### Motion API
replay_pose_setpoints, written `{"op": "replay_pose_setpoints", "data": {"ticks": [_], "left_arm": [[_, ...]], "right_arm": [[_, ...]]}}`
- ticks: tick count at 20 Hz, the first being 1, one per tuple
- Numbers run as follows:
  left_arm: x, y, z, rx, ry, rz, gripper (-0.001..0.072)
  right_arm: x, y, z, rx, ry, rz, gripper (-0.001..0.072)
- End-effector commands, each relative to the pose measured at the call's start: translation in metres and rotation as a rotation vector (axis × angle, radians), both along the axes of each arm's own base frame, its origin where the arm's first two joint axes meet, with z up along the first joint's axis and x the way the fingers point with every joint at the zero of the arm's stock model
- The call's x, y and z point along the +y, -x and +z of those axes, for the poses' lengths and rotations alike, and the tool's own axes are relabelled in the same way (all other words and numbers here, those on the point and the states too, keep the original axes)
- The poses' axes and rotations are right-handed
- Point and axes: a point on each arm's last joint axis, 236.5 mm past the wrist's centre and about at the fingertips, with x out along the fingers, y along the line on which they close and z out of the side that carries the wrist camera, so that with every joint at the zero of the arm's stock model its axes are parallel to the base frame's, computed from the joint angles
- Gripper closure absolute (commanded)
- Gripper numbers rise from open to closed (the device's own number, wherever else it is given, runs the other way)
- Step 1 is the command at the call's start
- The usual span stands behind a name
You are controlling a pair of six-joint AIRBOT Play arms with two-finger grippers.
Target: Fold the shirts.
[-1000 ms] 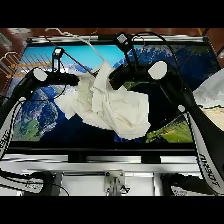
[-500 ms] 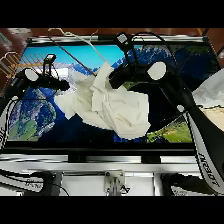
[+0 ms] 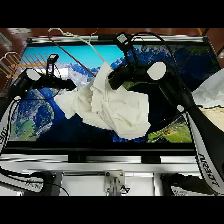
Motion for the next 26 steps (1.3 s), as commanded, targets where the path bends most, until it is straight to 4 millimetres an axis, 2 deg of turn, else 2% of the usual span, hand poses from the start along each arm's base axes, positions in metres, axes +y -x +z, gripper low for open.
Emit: {"op": "replay_pose_setpoints", "data": {"ticks": [1,3,11,13,17,18,19,21,23,26], "left_arm": [[-0.030,-0.014,0.004,-0.061,0.086,-0.014,0.0167],[-0.040,-0.018,-0.011,-0.047,0.096,-0.012,0.0185],[-0.081,-0.031,-0.042,-0.026,0.183,-0.118,0.0195],[-0.083,-0.031,-0.053,-0.008,0.181,-0.123,0.0194],[-0.082,-0.031,-0.058,-0.034,0.149,-0.160,0.0214],[-0.082,-0.031,-0.059,-0.030,0.150,-0.160,0.0338],[-0.082,-0.031,-0.059,-0.029,0.150,-0.160,0.0509],[-0.079,-0.033,-0.056,-0.034,0.152,-0.157,0.0655],[-0.072,-0.040,-0.041,-0.062,0.156,-0.150,0.0657],[-0.050,-0.059,0.005,-0.154,0.159,-0.119,0.0657]], "right_arm": [[0.000,0.000,0.000,0.000,0.000,0.000,0.0604],[0.000,0.000,0.000,0.000,-0.001,0.000,0.0604],[0.000,0.000,0.000,0.017,-0.013,-0.012,0.0604],[0.000,0.000,0.000,0.018,-0.013,-0.013,0.0604],[0.000,0.000,0.000,0.018,-0.013,-0.013,0.0604],[0.000,0.000,0.000,0.018,-0.013,-0.013,0.0604],[0.000,0.000,0.000,0.018,-0.013,-0.013,0.0604],[0.000,0.000,0.002,0.014,-0.013,-0.013,0.0604],[-0.002,0.001,0.006,0.001,-0.010,-0.015,0.0604],[-0.009,0.002,0.015,-0.043,0.024,-0.015,0.0604]]}}
